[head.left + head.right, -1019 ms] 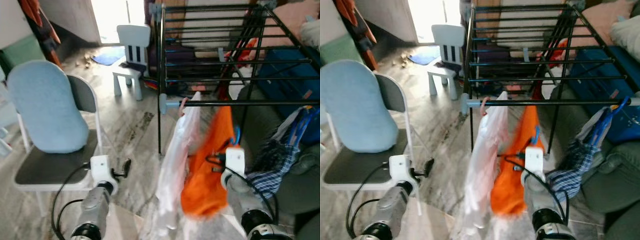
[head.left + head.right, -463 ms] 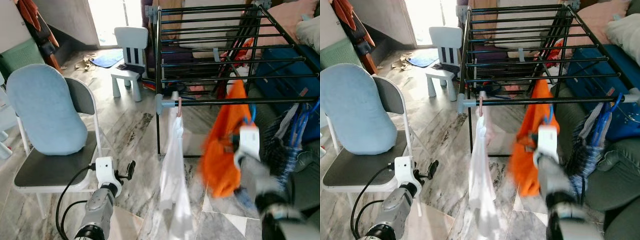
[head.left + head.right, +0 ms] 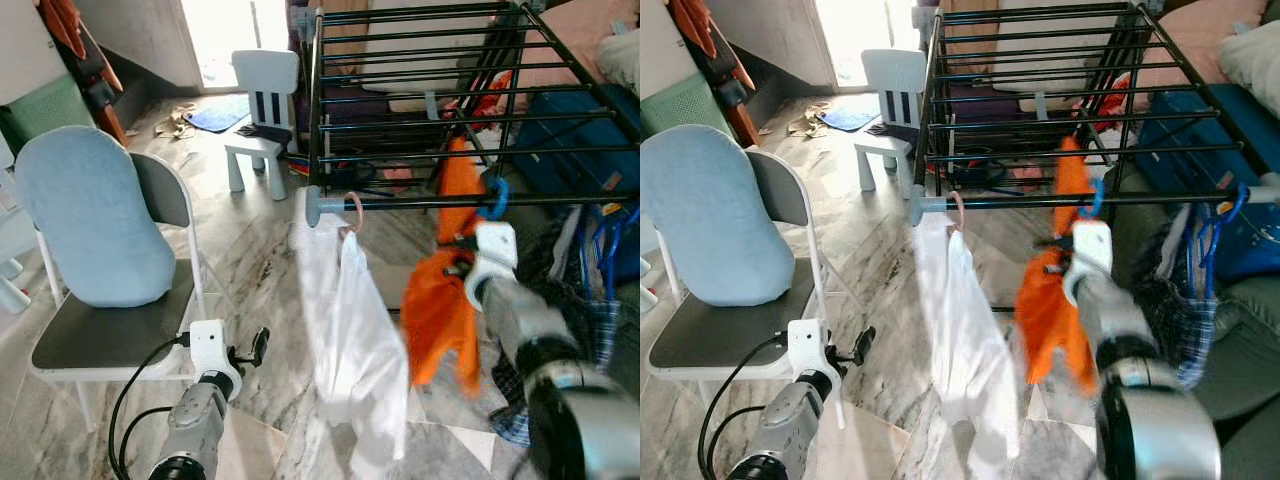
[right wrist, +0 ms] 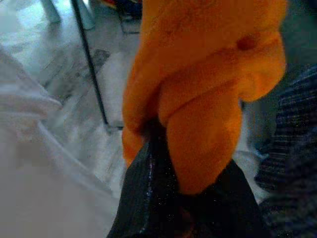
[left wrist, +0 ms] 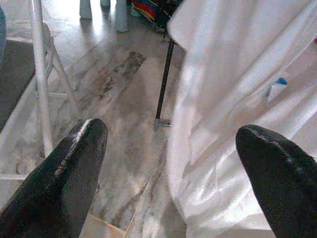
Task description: Hang hanger
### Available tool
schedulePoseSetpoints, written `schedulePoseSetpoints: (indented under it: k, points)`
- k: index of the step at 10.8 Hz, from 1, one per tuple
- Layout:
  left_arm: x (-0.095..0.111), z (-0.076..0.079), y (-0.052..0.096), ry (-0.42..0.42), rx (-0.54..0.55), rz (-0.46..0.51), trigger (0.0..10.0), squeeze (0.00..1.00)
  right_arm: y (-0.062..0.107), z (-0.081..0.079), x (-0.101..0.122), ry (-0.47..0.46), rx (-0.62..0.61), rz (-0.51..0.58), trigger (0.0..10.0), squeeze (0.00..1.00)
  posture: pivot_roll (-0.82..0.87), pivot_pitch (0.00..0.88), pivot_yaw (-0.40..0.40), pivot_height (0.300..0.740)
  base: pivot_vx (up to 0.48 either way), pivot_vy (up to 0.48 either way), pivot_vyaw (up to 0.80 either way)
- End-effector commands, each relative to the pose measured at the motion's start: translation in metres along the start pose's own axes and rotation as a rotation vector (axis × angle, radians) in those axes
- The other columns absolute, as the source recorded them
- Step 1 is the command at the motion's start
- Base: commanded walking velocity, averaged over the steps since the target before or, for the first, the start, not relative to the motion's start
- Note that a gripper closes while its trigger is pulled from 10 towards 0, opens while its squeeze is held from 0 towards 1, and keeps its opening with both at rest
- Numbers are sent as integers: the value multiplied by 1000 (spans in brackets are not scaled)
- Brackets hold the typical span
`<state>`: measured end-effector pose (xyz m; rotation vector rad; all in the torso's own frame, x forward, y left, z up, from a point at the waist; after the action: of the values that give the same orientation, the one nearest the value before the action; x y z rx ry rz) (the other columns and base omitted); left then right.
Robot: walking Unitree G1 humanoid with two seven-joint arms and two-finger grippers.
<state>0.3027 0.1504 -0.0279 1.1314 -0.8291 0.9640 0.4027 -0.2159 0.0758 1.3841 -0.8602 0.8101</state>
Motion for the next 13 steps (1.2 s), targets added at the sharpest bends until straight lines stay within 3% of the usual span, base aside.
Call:
schedulePoseSetpoints:
  k: [1, 5, 9, 13]
  points:
    - [1, -4, 1, -19, 5, -4, 10000, 0, -1, -11, 16, -33, 38, 19, 10000, 0, -115, 0, 64, 740, 0, 0, 0]
    - [-6, -2, 4, -7, 12, -22, 10000, 0, -3, -21, 6, 35, 74, -60, 10000, 0, -110, 0, 47, 740, 0, 0, 0]
    - [-9, -4, 6, -6, 24, -29, 10000, 0, -2, -6, -14, 50, 13, -123, 10000, 0, -89, 0, 32, 740, 0, 0, 0]
    - [-9, -7, 8, -12, 31, -33, 10000, 0, -1, 10, 4, 77, -48, -79, 10000, 0, -68, 0, 31, 740, 0, 0, 0]
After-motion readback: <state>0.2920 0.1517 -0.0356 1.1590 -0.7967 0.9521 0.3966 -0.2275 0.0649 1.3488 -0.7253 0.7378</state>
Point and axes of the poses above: a point about 5 cm out from each wrist's last joint towards the gripper, its own y axis pointing back from the gripper into the wrist, its own x axis along the axis of the wrist's last joint, z = x × y, the point moved 4 cm from there along -y, pointing out of the wrist towards the gripper
